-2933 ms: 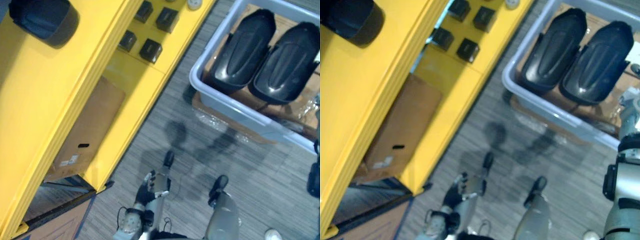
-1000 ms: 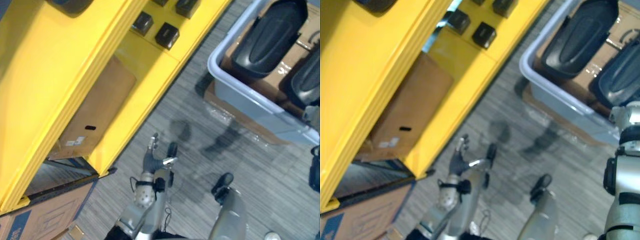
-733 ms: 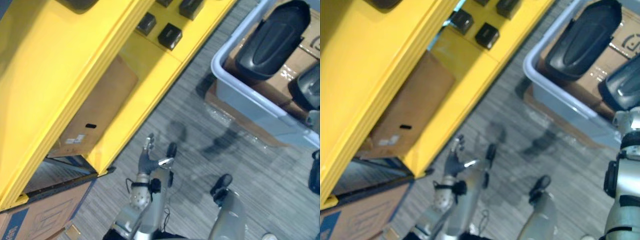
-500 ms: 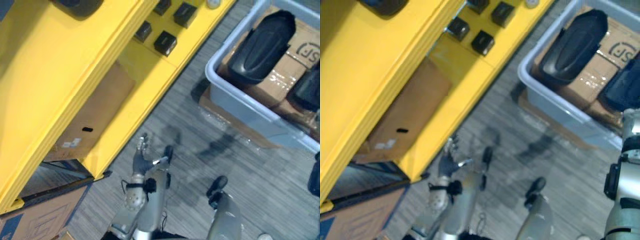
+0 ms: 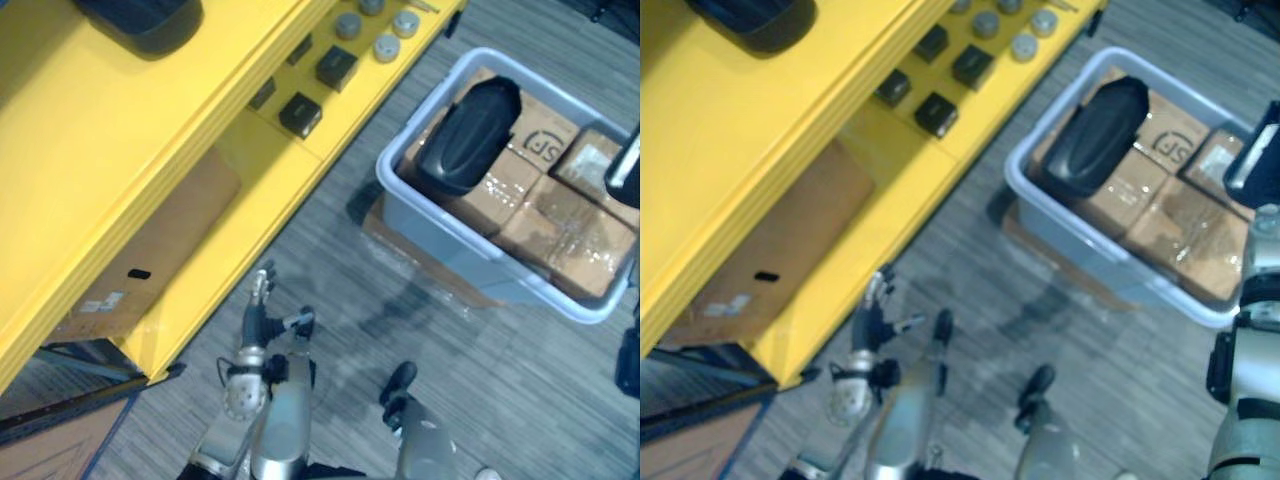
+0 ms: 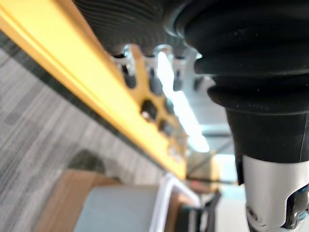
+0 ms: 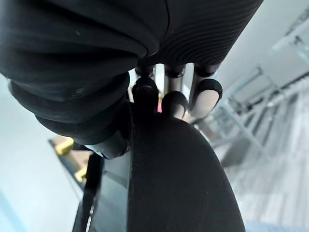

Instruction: Walk over and take plastic housings, then place them on the shelf

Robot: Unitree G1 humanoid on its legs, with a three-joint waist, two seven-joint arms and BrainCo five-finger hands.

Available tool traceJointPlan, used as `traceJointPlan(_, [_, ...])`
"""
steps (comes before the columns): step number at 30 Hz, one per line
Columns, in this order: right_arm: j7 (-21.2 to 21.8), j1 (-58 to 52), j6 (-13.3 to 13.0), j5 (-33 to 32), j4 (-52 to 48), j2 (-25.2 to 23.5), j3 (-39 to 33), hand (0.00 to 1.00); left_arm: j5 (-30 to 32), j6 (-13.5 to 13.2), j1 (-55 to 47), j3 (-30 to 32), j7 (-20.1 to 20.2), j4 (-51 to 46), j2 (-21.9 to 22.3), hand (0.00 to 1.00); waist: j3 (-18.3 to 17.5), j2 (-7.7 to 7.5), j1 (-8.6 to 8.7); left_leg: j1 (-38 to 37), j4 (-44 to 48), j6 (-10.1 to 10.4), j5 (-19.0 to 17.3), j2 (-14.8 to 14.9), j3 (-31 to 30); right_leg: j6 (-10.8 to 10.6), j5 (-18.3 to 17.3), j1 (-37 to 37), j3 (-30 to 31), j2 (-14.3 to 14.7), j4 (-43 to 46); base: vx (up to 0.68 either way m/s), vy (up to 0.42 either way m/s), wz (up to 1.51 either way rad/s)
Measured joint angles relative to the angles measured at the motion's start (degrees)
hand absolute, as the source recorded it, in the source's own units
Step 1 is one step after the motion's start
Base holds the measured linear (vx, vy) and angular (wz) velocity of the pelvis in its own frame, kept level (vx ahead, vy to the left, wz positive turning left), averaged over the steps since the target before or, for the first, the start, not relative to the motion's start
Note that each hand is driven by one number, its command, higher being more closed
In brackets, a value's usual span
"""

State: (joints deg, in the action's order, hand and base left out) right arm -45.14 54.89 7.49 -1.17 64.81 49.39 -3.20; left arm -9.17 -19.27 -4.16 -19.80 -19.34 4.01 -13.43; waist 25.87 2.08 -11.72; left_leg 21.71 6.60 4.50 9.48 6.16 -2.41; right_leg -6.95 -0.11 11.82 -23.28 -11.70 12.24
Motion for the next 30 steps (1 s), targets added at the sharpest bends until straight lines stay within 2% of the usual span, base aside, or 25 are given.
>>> traceJointPlan(4, [-2.28, 0.02, -1.18, 0.3, 0.11, -0.48, 2.26, 1.0, -4.9, -0.75, -0.59, 1.15, 3.63, -1.12, -0.25, 0.0, 0.05, -0.78, 0.18, -1.26, -1.63, 0.23, 0.9, 0.06, -0.03, 0.14, 0.23, -1.0, -0.01, 0.65, -0.74, 0.02, -0.046, 0.02])
traceJointPlan(8, [-2.56, -1.71, -1.27, 3.49, -7.43, -2.02, 2.5, 1.0, -10.05, 0.25, -0.99, 1.28, 9.84, -5.01, -2.18, 0.0, 0.3, -2.31, 1.01, -4.98, -4.49, 0.31, 1.45, 0.13, 0.22, 0.25, 0.27, -3.7, 0.08, 0.86, -1.89, 0.04, -0.038, -0.02])
traceJointPlan(9, [-3.19, -4.19, -1.62, 5.62, -13.44, -3.13, 2.48, 1.0, -15.33, 4.3, -1.14, 2.23, 16.02, -7.43, -2.29, 0.0, 0.31, -3.39, 1.63, -6.45, -5.03, 0.35, 1.44, 0.19, 1.01, 0.26, 0.26, -4.73, 0.39, 0.82, -1.97, 0.05, -0.016, -0.09])
traceJointPlan(10, [-3.42, -5.41, -1.93, 6.68, -16.04, -3.52, 2.5, 1.0, -17.18, 5.84, -1.05, 2.35, 18.33, -8.02, -2.5, 0.0, 0.26, -3.87, 1.7, -7.15, -5.36, 0.35, 1.43, 0.21, 1.41, 0.27, 0.26, -5.03, 0.76, 0.79, -2.02, 0.06, -0.015, -0.21])
traceJointPlan(11, [-3.65, -7.88, -2.73, 8.89, -21.29, -4.17, 2.48, 1.0, -20.8, 8.88, -0.8, 2.16, 22.37, -8.92, -3.19, 0.0, 0.18, -4.71, 2.07, -8.57, -6.11, 0.35, 1.44, 0.2, 2.21, 0.27, 0.25, -5.75, 1.39, 0.74, -2.25, 0.05, -0.009, -0.2])
traceJointPlan(12, [-3.66, -9.0, -2.85, 10.17, -23.81, -4.51, 2.48, 1.0, -22.91, 10.93, -0.66, 2.06, 24.16, -9.55, -3.69, 0.0, 0.12, -5.11, 2.46, -9.21, -6.41, 0.35, 1.44, 0.17, 2.49, 0.26, 0.25, -6.18, 1.53, 0.72, -2.45, 0.08, -0.014, -0.23])
traceJointPlan(13, [-3.66, -11.28, -3.27, 12.63, -28.65, -5.59, 2.48, 1.0, -26.41, 14.48, 0.1, 1.34, 26.86, -10.29, -4.68, 0.0, -0.14, -5.92, 3.28, -10.61, -7.17, 0.34, 1.42, 0.13, 3.07, 0.24, 0.26, -7.05, 1.93, 0.71, -2.94, 0.07, -0.012, -0.24])
traceJointPlan(14, [-3.65, -14.15, -3.48, 14.79, -33.04, -7.23, 2.48, 1.0, -29.46, 17.71, 0.97, 0.88, 28.26, -10.28, -5.68, 0.0, -0.75, -6.88, 3.81, -12.18, -8.33, 0.34, 1.41, 0.03, 4.03, 0.13, 0.16, -7.67, 2.77, 0.72, -3.19, 0.08, -0.006, -0.3])
traceJointPlan(15, [-3.62, -15.4, -3.49, 15.91, -34.85, -8.42, 2.5, 1.0, -31.13, 19.39, 1.31, 0.79, 28.96, -10.28, -5.91, 0.0, -1.13, -7.45, 4.07, -12.93, -8.85, 0.33, 1.34, -0.07, 4.61, 0.0, 0.01, -7.91, 3.13, 0.72, -3.34, 0.06, -0.003, -0.33])
traceJointPlan(17, [-3.27, -20.24, -3.83, 20.44, -39.76, -12.3, 2.73, 1.0, -36.14, 25.09, 3.26, 0.42, 31.02, -10.2, -6.13, 0.0, -3.6, -9.22, 5.6, -14.47, -10.65, 0.17, 1.24, -0.15, 6.0, -0.31, -0.36, -8.07, 4.23, 0.69, -3.95, 0.08, -0.01, -0.27])
traceJointPlan(20, [-1.05, -23.86, -4.0, 24.32, -42.19, -14.83, 4.76, 1.0, -38.61, 28.94, 7.0, -1.49, 30.88, -8.72, -5.97, 0.0, -6.0, -9.95, 6.73, -16.71, -11.16, 0.37, 0.83, -0.3, 7.97, -0.57, 0.4, -9.53, 6.04, 0.7, -5.48, 0.08, -0.007, -0.27])
traceJointPlan(23, [1.22, -26.42, -4.95, 27.52, -44.94, -16.8, 5.92, 1.0, -40.22, 29.65, 9.61, -1.55, 28.89, -4.29, -3.73, 0.0, -9.01, -9.54, 8.06, -17.83, -11.23, 0.43, 0.15, -0.32, 9.06, -0.76, 1.31, -10.8, 6.56, 0.84, -7.43, 0.07, -0.009, -0.22])
traceJointPlan(25, [2.25, -28.45, -7.08, 30.4, -47.97, -17.75, 6.29, 1.0, -40.62, 29.57, 12.23, -1.22, 26.66, -0.15, -1.52, 0.0, -11.38, -9.11, 9.4, -18.02, -11.28, 0.52, -0.12, -0.28, 9.52, -0.77, 1.7, -11.08, 7.07, 1.04, -8.52, 0.07, -0.017, -0.16])
traceJointPlan(26, [2.8, -29.58, -8.95, 31.97, -49.84, -18.66, 6.29, 1.0, -42.37, 29.57, 14.32, -1.17, 25.49, 2.07, -0.46, 0.0, -11.79, -8.99, 9.64, -19.23, -11.32, 0.71, -0.39, -0.04, 10.43, -0.67, 1.94, -11.94, 7.72, 1.28, -9.05, 0.05, -0.016, -0.26])
traceJointPlan(28, [2.85, -30.9, -10.93, 33.77, -51.08, -19.77, 6.35, 1.0, -44.24, 29.49, 16.03, -1.07, 24.61, 3.93, 0.62, 0.0, -12.82, -8.98, 9.88, -19.9, -11.55, 0.9, -0.7, 0.28, 11.06, -0.56, 2.09, -12.37, 8.31, 1.59, -9.5, 0.0, -0.029, -0.22])
traceJointPlan(30, [3.06, -31.99, -13.62, 35.4, -51.63, -20.94, 6.91, 1.0, -45.57, 29.4, 17.95, -1.07, 24.44, 6.52, 2.04, 0.0, -14.13, -8.91, 10.87, -20.42, -11.61, 0.99, -0.77, 0.51, 11.1, -0.48, 2.15, -12.96, 8.38, 1.87, -9.87, -0.01, -0.039, -0.08])
